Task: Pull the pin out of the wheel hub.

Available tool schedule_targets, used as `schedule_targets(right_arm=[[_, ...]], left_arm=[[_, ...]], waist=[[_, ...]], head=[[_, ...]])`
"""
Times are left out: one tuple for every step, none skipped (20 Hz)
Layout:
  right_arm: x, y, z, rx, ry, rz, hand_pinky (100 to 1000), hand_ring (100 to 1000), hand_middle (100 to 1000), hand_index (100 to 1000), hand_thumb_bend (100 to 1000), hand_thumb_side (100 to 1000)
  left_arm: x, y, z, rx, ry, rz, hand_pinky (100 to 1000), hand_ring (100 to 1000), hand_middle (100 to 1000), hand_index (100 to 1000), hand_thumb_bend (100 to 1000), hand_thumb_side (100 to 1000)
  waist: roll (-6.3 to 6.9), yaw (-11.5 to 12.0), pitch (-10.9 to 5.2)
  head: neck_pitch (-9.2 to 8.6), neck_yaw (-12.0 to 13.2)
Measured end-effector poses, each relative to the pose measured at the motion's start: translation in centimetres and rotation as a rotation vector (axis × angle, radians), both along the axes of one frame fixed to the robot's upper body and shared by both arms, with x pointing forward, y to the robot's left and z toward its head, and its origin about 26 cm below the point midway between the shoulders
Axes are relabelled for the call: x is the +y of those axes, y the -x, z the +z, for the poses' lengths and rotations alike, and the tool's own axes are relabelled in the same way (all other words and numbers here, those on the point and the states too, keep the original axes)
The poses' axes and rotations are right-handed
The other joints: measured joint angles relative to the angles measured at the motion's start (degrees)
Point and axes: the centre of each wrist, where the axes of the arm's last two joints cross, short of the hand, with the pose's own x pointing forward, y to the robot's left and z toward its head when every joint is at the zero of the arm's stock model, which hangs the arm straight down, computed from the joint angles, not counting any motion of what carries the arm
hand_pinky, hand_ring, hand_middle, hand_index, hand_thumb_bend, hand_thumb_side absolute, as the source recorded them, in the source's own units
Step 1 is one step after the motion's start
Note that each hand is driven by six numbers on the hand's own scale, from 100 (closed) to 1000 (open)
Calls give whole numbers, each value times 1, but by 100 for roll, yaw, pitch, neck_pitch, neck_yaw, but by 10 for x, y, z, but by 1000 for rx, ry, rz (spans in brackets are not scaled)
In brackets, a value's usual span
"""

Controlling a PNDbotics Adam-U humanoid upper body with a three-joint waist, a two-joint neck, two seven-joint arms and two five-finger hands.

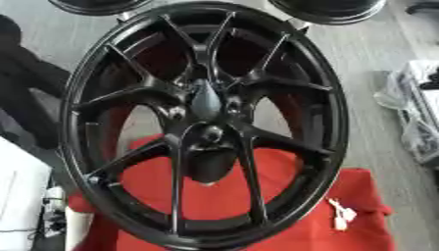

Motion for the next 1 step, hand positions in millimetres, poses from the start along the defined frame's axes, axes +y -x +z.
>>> schedule_targets(right_arm=[[0,0,0,-1,-3,0,945,636,592,658,100,596]], left_arm=[[-3,-1,-4,-6,28,0,741,808,796,835,219,879]], waist=[[-7,-2,0]], head=[[0,10]])
